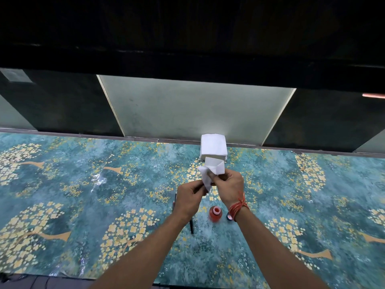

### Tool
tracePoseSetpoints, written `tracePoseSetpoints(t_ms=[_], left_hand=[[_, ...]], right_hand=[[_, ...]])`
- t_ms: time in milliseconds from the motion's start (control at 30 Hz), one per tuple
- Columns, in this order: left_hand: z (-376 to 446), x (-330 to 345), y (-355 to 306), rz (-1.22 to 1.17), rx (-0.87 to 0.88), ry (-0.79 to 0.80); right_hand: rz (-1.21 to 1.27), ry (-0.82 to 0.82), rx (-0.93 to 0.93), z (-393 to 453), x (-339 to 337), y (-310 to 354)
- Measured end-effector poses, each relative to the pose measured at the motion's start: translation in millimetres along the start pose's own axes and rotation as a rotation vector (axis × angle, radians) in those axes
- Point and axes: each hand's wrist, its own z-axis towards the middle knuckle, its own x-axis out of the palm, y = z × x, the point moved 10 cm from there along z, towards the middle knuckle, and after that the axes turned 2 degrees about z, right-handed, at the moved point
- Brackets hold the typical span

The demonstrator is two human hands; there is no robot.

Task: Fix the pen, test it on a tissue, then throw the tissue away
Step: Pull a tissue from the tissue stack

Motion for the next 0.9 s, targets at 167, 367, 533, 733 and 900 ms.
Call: tracePoseSetpoints(t_ms=[167, 367, 533, 733, 900], left_hand=[[-2, -10, 17, -0.077, -0.126, -0.067], [8, -20, 43, -0.049, -0.265, -0.102], [11, -18, 58, 0.029, -0.326, -0.073], [22, -19, 73, 0.046, -0.353, -0.085], [36, -22, 78, 0.061, -0.349, -0.079]], right_hand=[[0.423, 0.091, 0.312, 5, 15, -37], [0.551, 0.101, 0.637, 5, 19, -91], [0.502, 0.169, 0.835, 11, 29, -130], [0.411, 0.194, 0.909, 31, 42, -152], [0.334, 0.210, 0.888, 44, 54, -152]])
